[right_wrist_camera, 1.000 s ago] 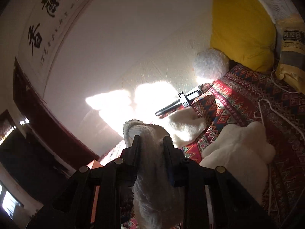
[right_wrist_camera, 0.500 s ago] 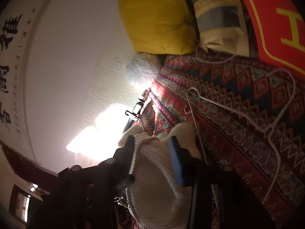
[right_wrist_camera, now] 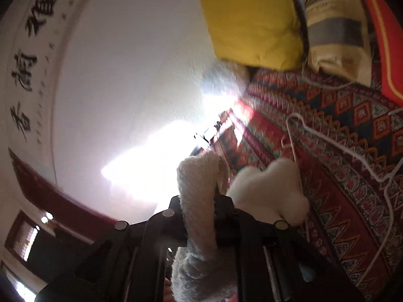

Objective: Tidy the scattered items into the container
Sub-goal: 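Grasp the white plush bear with the left tool while the right tool holds the knit hat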

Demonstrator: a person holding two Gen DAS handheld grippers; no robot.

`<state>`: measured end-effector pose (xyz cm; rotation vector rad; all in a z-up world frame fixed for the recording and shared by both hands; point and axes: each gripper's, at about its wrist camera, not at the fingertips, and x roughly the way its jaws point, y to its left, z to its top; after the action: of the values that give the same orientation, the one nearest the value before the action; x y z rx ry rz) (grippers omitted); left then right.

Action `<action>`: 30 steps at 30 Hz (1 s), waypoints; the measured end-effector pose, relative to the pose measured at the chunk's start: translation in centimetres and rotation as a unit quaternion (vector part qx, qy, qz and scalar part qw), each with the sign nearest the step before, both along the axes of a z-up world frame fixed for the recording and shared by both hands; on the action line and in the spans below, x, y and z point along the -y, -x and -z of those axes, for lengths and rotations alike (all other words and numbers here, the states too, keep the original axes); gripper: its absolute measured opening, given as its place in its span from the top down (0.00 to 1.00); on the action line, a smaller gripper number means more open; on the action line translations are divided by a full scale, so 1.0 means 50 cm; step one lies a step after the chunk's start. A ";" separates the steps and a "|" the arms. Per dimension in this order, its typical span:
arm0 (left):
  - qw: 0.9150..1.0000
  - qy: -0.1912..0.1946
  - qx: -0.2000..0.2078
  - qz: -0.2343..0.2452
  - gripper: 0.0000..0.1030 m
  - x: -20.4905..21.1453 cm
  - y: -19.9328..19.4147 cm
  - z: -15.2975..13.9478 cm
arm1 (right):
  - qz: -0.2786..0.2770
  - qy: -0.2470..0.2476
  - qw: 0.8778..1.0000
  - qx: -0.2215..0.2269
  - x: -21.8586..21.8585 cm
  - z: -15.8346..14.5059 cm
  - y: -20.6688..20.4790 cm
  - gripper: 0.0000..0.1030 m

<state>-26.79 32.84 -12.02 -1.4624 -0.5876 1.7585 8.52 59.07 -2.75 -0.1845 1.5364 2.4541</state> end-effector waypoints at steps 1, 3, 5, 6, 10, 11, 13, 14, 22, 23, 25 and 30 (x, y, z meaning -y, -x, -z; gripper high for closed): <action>1.000 0.001 0.001 0.011 0.16 -0.018 0.001 0.006 | 0.058 -0.003 0.998 -0.002 -0.010 -0.005 -0.035 0.90; 0.999 0.008 0.005 0.044 0.16 -0.060 -0.005 0.023 | 0.127 -0.045 0.988 0.069 -0.023 -0.015 -0.069 0.90; 0.996 0.003 0.020 0.082 0.14 -0.101 -0.017 0.044 | 0.118 -0.065 0.980 0.148 -0.036 -0.004 -0.047 0.90; 0.994 -0.020 0.035 0.097 0.13 -0.116 -0.025 0.053 | 0.097 -0.059 0.978 0.173 -0.040 0.015 -0.027 0.90; 0.981 -0.071 0.064 0.168 0.08 -0.177 -0.078 0.072 | -0.007 -0.004 0.970 0.242 -0.033 0.122 0.070 0.89; 0.982 -0.048 0.044 0.180 0.03 -0.190 -0.097 0.066 | -0.031 0.012 0.971 0.238 -0.027 0.141 0.089 0.88; 0.981 -0.035 0.015 0.192 0.03 -0.202 -0.119 0.049 | -0.046 0.006 0.968 0.247 -0.011 0.150 0.107 0.88; 0.981 -0.045 0.023 0.188 0.05 -0.197 -0.121 0.048 | -0.043 -0.003 0.967 0.251 -0.004 0.142 0.108 0.88; 0.986 -0.066 -0.018 0.149 0.26 -0.092 -0.162 -0.054 | -0.059 0.037 0.991 0.112 0.032 0.054 0.065 0.88; 0.987 -0.073 -0.032 0.142 0.26 -0.066 -0.172 -0.082 | -0.063 0.027 0.993 0.101 0.050 0.028 0.066 0.88; 0.987 -0.093 -0.052 0.121 0.26 -0.004 -0.187 -0.138 | -0.080 0.014 0.995 0.066 0.090 -0.026 0.064 0.88; 0.981 -0.157 -0.104 0.049 0.26 0.230 -0.218 -0.275 | -0.158 -0.023 0.986 -0.041 0.231 -0.165 0.080 0.88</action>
<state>-15.88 21.35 1.73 -1.0603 -0.6385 1.6312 4.52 47.50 5.49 -0.3492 1.5861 2.7700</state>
